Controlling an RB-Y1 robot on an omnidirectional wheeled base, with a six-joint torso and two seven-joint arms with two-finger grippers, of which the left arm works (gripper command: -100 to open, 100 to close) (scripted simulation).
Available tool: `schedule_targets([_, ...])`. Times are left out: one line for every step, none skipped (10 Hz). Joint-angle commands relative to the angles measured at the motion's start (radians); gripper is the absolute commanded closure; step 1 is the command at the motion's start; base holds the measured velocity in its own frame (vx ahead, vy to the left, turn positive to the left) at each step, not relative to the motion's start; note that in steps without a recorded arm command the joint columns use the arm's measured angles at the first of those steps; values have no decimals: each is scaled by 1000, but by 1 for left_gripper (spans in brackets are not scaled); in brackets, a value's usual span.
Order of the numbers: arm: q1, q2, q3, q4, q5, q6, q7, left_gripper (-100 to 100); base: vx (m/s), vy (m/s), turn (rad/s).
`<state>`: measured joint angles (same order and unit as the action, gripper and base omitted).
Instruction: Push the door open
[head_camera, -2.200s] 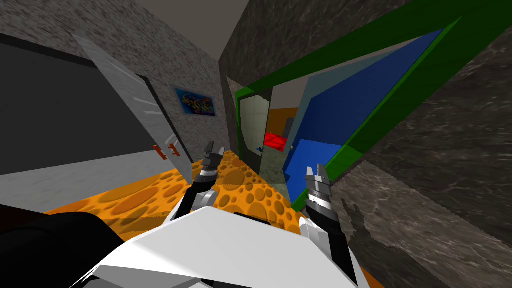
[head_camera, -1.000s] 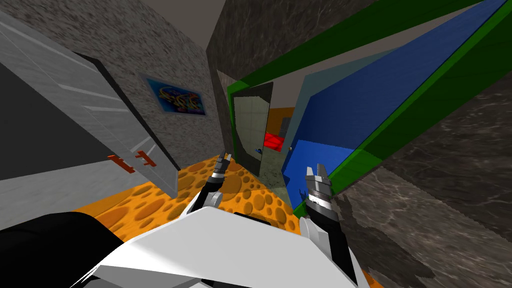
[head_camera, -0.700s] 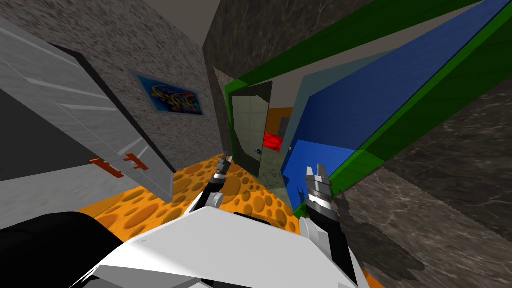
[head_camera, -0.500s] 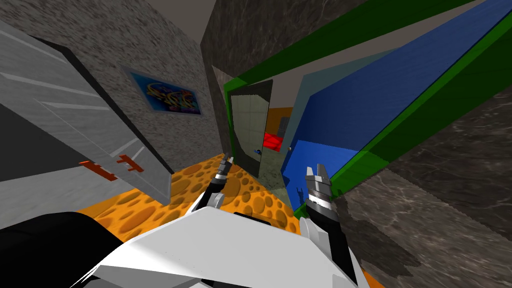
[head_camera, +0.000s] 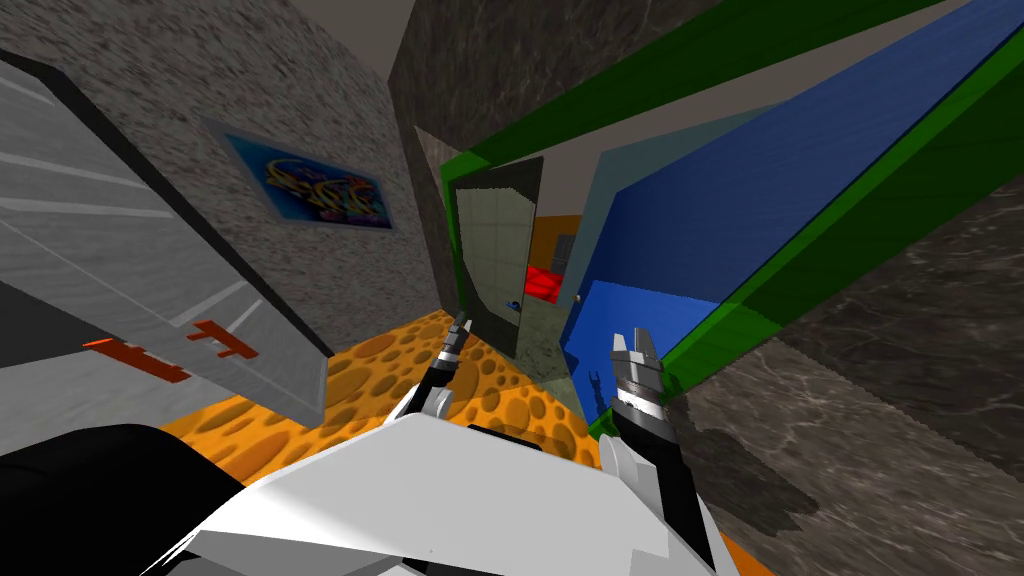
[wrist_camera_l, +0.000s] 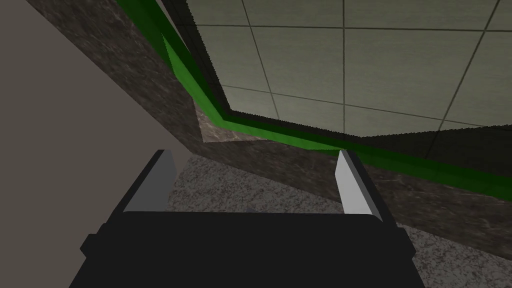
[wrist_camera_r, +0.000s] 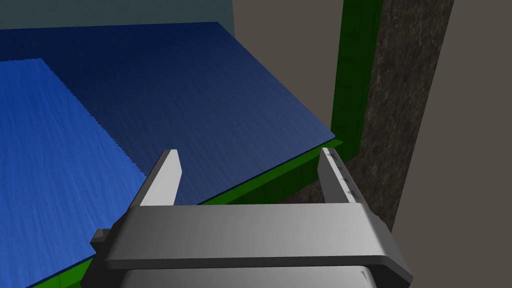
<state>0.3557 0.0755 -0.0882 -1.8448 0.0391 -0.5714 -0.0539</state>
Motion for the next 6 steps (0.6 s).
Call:
schedule_targets([-4, 5, -7, 36, -1, -7, 5, -100, 94, 53, -78])
schedule_targets([-12, 6, -12, 64, -2, -12, 7, -100, 105, 64, -78])
schedule_targets([-19, 6, -17, 92, -4, -17, 9, -100, 82, 59, -87])
schedule_targets([-26, 7, -22, 121, -5, -22, 11, -100, 83, 47, -83])
schedule_targets([-33, 7, -27, 149, -7, -27, 13, -100, 93, 55, -77])
schedule_targets([-41, 8, -32, 178, -8, -33, 15, -100, 106, 57, -68])
